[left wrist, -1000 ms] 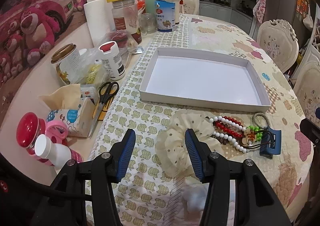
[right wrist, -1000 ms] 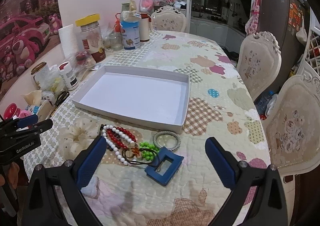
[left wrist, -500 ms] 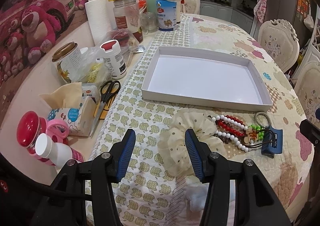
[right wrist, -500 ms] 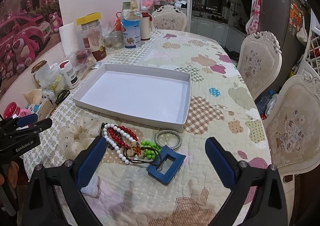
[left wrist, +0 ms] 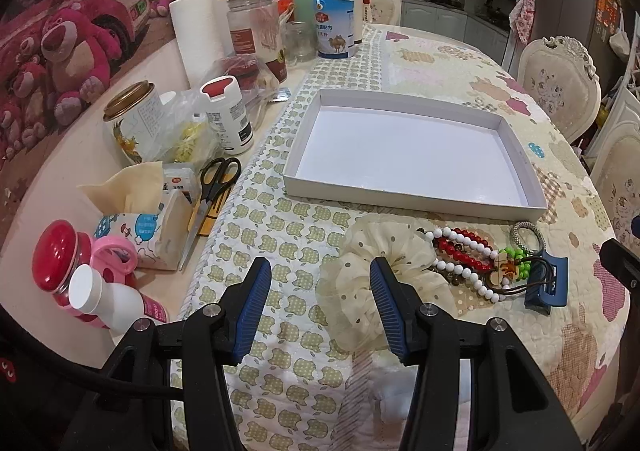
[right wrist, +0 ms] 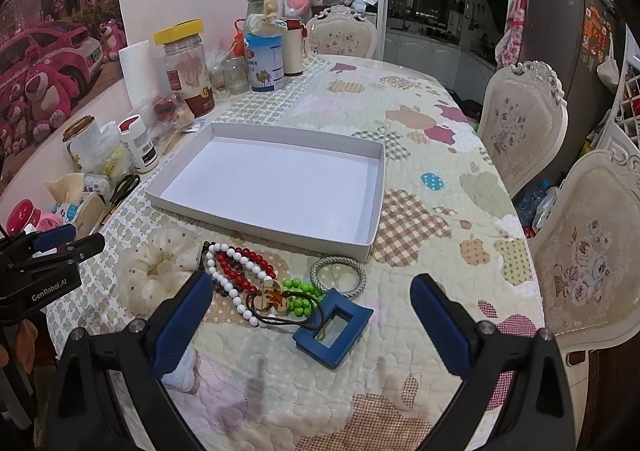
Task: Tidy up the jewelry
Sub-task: 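Move left tool to cream scrunchie while right tool moves to black hair tie, then close left tool on cream scrunchie while right tool grasps black hair tie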
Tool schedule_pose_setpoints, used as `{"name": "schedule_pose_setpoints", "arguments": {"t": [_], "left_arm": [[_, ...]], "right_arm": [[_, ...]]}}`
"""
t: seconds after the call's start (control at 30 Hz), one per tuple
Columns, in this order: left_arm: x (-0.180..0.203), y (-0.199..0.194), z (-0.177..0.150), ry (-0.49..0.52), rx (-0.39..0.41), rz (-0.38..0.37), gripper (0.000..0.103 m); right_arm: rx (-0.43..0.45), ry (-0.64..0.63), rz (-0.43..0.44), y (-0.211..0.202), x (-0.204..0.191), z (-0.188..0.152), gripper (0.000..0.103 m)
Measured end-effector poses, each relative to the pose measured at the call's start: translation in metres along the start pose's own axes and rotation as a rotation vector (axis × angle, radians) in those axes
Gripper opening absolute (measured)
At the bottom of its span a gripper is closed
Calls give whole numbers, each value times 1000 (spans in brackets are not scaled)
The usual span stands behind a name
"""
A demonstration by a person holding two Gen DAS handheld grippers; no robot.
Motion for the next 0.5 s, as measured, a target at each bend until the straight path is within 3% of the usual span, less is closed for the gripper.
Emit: {"name": "schedule_pose_setpoints", "arguments": {"t": [0.2, 0.5], "left_arm": [[-1, 6, -1, 0, -21, -23, 42], [-8, 13, -3, -18, -85, -151, 42]], "right_arm": [[-2, -2, -1, 2, 3, 0, 101], [-31, 1, 42, 12, 15, -10, 101]]}}
Point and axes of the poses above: each gripper's, at about its wrist camera, not at the fingertips, and y roughly the way its jaws point, x to its right, z to its top, the point moved 6 cm from there along y, roughly the way its jaws point, and after that the axes turned 14 degrees about -x, right-handed, at the moved point
